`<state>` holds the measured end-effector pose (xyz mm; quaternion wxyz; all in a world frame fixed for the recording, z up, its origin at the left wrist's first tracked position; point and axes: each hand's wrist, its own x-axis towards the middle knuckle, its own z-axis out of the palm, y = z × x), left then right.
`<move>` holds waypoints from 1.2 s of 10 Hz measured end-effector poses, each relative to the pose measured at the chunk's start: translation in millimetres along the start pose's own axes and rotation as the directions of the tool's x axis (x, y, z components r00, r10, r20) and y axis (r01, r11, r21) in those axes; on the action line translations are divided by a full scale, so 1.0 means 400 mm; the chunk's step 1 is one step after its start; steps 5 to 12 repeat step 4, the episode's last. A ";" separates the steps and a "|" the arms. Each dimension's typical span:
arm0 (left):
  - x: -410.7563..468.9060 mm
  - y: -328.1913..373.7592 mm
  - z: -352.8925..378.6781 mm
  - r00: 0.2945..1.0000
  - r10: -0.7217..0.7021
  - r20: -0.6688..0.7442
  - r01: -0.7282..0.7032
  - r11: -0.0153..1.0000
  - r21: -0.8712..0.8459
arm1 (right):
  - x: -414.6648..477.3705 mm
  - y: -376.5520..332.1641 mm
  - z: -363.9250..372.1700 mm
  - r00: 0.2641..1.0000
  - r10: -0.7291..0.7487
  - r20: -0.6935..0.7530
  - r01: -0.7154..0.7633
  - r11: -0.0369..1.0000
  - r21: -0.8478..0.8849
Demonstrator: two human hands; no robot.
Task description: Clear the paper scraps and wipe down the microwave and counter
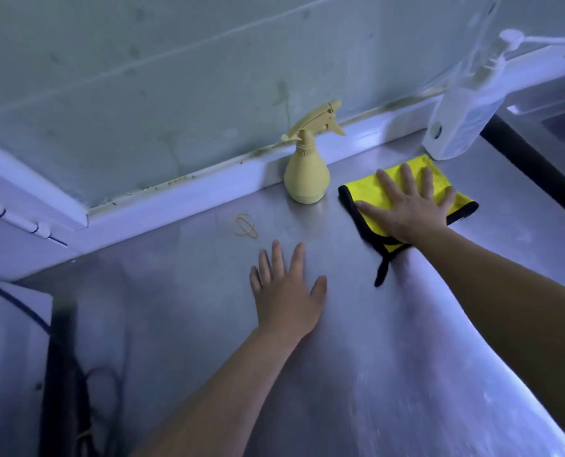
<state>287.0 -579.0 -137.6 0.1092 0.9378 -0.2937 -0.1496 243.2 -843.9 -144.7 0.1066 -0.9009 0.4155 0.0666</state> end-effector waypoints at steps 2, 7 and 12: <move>0.009 -0.053 -0.009 0.987 0.058 0.149 -0.048 0.996 -0.072 | -0.013 -0.022 -0.029 0.992 0.061 0.106 -0.056 0.997 -0.057; 0.027 -0.101 -0.162 0.962 0.058 0.268 0.069 0.895 -0.441 | -0.111 -0.142 -0.080 0.996 0.080 0.027 -0.083 0.985 0.154; 0.027 -0.101 -0.162 0.962 0.058 0.268 0.069 0.895 -0.441 | -0.111 -0.142 -0.080 0.996 0.080 0.027 -0.083 0.985 0.154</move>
